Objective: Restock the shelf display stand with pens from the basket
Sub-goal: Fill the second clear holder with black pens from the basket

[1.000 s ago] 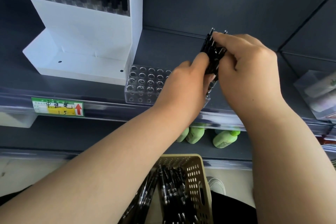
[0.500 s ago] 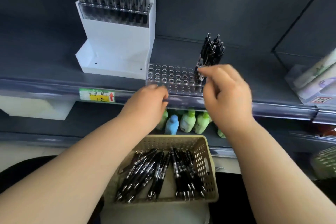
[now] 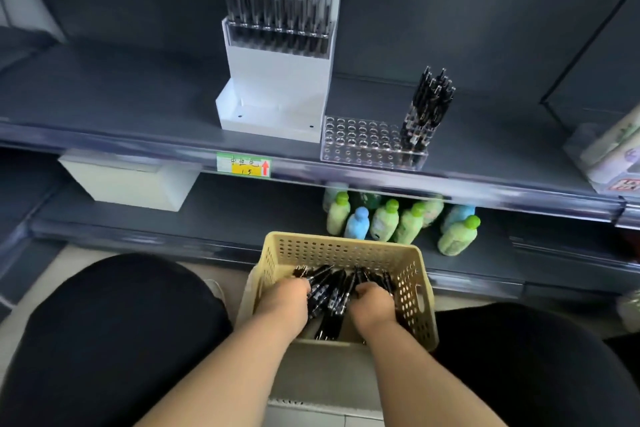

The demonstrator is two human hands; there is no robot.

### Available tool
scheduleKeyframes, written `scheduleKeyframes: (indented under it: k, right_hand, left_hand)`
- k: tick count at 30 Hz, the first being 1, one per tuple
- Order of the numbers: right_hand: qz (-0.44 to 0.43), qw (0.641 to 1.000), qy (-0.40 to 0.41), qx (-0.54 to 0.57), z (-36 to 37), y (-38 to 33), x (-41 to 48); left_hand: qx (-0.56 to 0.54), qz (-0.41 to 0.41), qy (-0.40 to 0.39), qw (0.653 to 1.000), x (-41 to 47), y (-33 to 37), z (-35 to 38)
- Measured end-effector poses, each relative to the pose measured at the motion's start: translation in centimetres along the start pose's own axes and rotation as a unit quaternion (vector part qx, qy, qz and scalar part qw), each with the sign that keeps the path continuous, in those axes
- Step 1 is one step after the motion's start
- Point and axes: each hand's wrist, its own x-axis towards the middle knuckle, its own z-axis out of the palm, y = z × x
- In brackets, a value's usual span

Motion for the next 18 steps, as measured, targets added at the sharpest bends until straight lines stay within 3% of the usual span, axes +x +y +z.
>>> scheduleKeyframes:
  k: [8,14,18]
  right_hand:
    - [0.064,0.997,0.023,0.040,0.9,-0.4,2.0]
    - [0.073,0.996,0.007,-0.041,2.2,-0.9,4.0]
    - [0.065,0.997,0.003,-0.051,2.2,-1.0,5.0]
  left_hand:
    - [-0.080,-0.008,-0.006,0.997,3.5,2.4,1.9]
    - [-0.011,-0.046,-0.052,0.998,6.1,4.7,4.3]
    - [-0.045,-0.099,-0.072,0.991,7.6,4.9,4.3]
